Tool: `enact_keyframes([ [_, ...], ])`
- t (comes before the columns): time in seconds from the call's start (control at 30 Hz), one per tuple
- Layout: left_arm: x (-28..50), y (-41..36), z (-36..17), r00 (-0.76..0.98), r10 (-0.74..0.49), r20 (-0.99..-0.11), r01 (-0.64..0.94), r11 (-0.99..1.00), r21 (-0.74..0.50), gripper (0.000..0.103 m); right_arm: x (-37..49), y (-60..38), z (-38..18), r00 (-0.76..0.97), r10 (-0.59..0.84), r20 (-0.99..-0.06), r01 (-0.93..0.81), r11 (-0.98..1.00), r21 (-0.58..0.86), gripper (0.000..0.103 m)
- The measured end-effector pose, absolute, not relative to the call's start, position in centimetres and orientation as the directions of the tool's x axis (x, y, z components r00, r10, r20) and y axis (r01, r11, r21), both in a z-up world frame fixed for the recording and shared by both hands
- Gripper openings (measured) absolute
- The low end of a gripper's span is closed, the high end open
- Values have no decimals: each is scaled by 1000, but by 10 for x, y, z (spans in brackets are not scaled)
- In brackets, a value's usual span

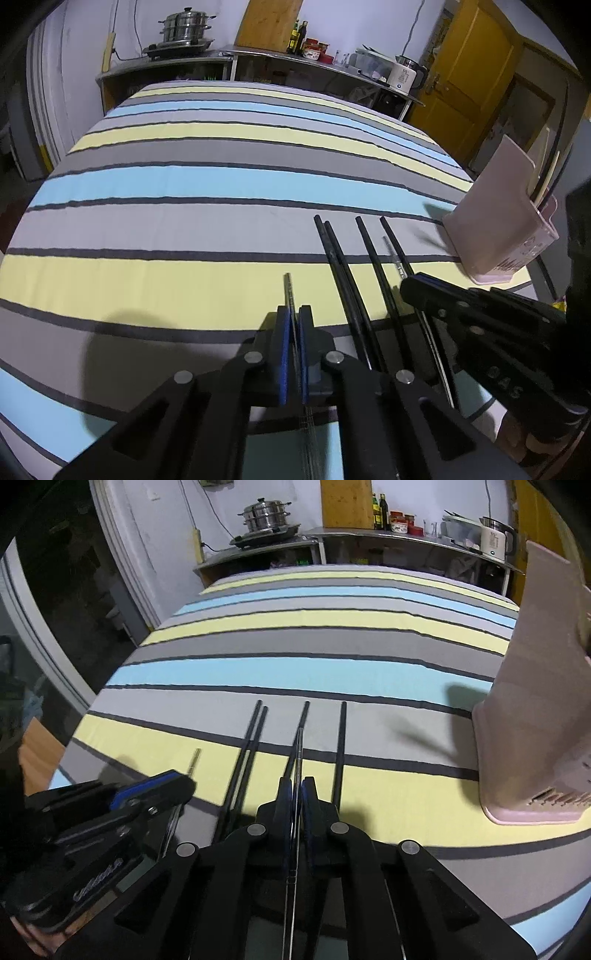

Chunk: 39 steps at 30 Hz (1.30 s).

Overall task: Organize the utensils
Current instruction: 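Carry the chopsticks in both grippers up over the pink holder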

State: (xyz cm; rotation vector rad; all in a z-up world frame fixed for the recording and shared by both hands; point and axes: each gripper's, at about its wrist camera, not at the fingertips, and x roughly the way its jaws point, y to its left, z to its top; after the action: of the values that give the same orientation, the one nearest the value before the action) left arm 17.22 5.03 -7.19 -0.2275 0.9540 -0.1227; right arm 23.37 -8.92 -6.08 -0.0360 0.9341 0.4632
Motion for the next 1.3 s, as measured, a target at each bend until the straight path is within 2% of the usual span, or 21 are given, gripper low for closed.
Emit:
enact_keyframes([
  [0.67, 127, 61, 28, 702, -279, -655, 107, 951, -291, 4, 181, -146, 21, 649, 447, -616, -381, 891, 246, 5],
  [1.3, 117, 41, 74, 736, -347, -582, 207, 933, -294, 4, 155, -187, 59, 729, 438, -527, -345, 899, 270, 5],
])
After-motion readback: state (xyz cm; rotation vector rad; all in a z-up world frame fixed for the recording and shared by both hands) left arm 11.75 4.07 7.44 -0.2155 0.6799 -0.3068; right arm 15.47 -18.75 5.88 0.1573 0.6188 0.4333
